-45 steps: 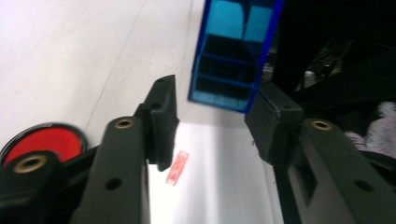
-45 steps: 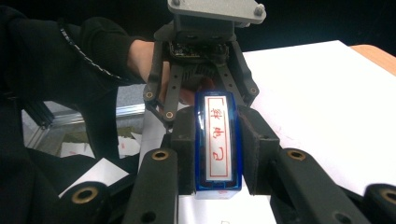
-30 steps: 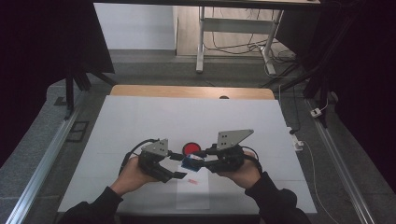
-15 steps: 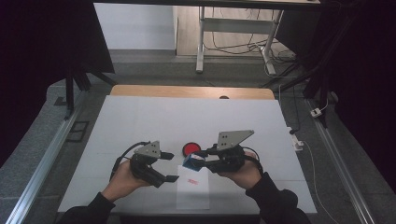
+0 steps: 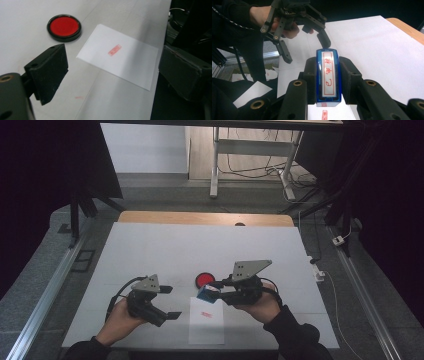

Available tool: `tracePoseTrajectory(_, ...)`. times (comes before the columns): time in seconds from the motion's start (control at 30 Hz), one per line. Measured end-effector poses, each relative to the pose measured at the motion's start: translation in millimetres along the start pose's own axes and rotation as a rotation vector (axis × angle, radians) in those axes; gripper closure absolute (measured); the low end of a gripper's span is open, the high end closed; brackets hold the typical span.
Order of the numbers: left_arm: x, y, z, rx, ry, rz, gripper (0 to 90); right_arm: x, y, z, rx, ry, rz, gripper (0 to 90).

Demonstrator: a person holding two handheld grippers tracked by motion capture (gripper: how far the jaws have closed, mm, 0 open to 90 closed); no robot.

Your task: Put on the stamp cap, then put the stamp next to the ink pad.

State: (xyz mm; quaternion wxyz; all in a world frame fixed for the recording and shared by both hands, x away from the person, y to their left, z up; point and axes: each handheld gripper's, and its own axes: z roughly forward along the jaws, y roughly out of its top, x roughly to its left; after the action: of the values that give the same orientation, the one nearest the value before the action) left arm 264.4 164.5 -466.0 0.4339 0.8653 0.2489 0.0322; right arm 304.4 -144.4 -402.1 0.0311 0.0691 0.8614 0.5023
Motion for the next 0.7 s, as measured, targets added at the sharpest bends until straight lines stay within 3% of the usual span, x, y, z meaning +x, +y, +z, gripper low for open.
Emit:
tracePoseTrajectory(0.17, -2.7, -8.2, -6.5, 0.006, 0.05, -0.027, 4.6, -0.6, -0.9, -0.3, 0.001, -0.009, 0.007, 69.8)
tracePoseTrajectory(0.33, -3.1, -17.2, -12.8, 0.007, 0.066, -0.061, 2.0, -2.3, -0.6, -2.7, 0.0, -0.022, 0.021, 69.8)
tracePoseTrajectory(0.7, -8.7, -35.3, -28.1, 0.001, 0.128, -0.072, 0.7, -6.8, -5.6, -6.2, 0.036, -0.077, 0.04, 69.8)
